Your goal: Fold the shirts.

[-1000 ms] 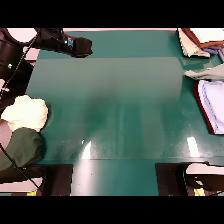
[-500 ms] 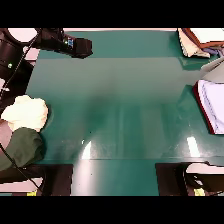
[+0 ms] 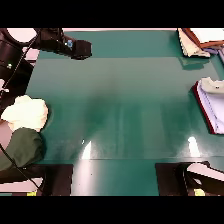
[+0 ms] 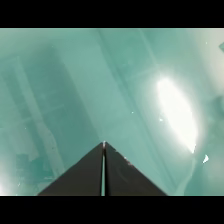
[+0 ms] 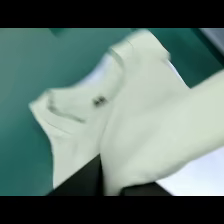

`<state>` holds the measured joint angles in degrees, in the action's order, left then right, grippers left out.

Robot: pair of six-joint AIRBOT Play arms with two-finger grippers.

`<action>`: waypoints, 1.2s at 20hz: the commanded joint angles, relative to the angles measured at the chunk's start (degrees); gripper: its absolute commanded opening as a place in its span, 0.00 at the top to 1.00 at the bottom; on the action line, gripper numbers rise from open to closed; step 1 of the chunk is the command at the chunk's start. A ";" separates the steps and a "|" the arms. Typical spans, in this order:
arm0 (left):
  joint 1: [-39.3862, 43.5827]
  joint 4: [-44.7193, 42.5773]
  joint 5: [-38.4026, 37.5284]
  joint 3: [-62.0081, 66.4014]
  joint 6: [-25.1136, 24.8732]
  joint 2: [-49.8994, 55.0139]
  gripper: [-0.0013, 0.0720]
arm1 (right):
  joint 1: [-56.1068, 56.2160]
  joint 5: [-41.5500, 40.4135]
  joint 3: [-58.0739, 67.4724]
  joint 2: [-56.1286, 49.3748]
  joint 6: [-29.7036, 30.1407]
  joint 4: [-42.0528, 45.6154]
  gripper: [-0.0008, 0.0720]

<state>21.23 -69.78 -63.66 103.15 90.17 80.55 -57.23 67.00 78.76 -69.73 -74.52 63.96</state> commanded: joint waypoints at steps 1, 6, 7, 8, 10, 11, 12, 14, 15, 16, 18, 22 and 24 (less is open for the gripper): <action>0.02 -0.02 0.00 -0.02 -0.31 0.04 0.95 | -5.40 1.55 -9.38 4.94 0.02 5.81 0.22; 0.02 0.11 0.13 -0.02 -0.63 0.04 0.95 | -12.04 0.85 -10.54 10.19 -0.04 6.12 0.11; 0.02 0.11 0.22 -0.02 -0.63 0.04 0.95 | -12.04 0.15 -10.58 11.32 -0.07 4.24 0.11; 0.02 0.17 0.17 -0.02 -0.63 0.04 0.95 | -11.41 -0.59 -10.58 12.07 -0.07 0.55 0.11; 0.02 0.24 0.04 -0.02 -0.61 0.04 0.95 | -7.37 -1.68 -10.60 13.27 -0.07 -9.60 0.11; 0.02 0.24 0.09 0.00 -0.63 0.04 0.95 | -3.56 -2.16 -10.60 13.92 -0.04 -13.66 0.11; 0.02 0.24 0.31 -0.02 -0.61 0.04 0.95 | 0.83 -2.49 -10.60 14.64 -0.04 -15.78 0.11; 0.02 -0.59 -0.15 0.00 -0.63 0.02 0.95 | 11.93 -2.75 -10.60 16.06 -0.04 -16.31 0.11; 0.02 -1.44 -1.27 0.00 -0.63 0.02 0.95 | 17.75 -2.62 -10.60 16.61 -0.07 -16.37 0.12; 0.02 -1.81 -2.29 0.00 -0.61 0.02 0.95 | 24.22 -2.49 -10.60 17.14 -0.04 -16.13 0.12; 0.02 -1.62 -1.77 0.00 -0.61 0.02 0.95 | 36.09 -2.56 -10.58 17.62 -0.02 -15.82 0.13; 0.02 -1.62 1.11 0.00 -0.61 0.02 0.95 | 54.93 -5.16 -10.60 17.44 0.00 -12.24 0.56; 0.02 -1.62 3.06 0.00 -0.61 0.02 0.95 | 61.99 -6.25 -10.60 17.46 0.00 -8.02 0.97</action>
<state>21.23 -71.33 -63.18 103.15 89.54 80.55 -6.55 62.67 68.18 -52.40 -74.56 51.59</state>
